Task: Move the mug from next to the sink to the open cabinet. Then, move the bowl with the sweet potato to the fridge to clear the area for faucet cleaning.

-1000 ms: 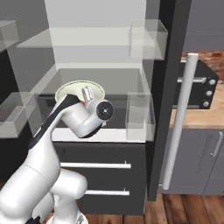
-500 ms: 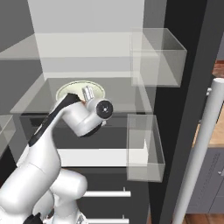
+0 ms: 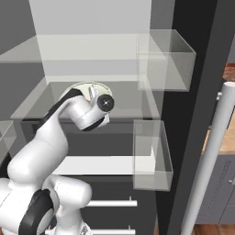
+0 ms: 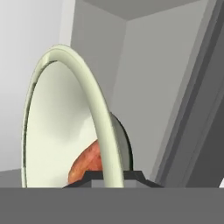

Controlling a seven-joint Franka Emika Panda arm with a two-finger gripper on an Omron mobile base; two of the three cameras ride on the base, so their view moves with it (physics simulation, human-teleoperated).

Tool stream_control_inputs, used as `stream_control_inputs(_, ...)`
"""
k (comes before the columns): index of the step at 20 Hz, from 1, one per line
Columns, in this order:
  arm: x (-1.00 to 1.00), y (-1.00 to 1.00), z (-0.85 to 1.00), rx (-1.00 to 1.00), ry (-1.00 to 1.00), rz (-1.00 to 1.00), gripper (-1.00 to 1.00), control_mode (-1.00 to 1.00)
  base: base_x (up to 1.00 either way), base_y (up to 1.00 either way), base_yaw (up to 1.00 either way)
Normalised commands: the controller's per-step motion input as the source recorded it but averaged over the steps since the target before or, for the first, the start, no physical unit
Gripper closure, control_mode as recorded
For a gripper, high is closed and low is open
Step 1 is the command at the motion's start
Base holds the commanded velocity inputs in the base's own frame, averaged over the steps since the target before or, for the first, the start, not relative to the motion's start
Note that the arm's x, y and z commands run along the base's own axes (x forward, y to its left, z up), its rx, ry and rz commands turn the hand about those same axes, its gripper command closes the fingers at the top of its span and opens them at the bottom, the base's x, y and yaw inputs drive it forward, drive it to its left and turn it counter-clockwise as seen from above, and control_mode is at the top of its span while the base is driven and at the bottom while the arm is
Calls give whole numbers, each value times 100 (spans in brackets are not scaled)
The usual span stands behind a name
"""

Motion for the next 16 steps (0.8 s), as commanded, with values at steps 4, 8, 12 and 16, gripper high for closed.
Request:
stream_control_inputs(4, 29, 1, -32, -2, 0, -2, 100, -100, 0, 0, 0)
stream_control_inputs(8, 52, 8, -7, -3, 0, -5, 100, -100, 0, 0, 0)
stream_control_inputs(12, 46, 0, 16, 0, 6, -6, 100, -100, 0, 0, 0)
stream_control_inputs(16, 51, 3, 22, 0, 13, -8, 100, -100, 0, 0, 0)
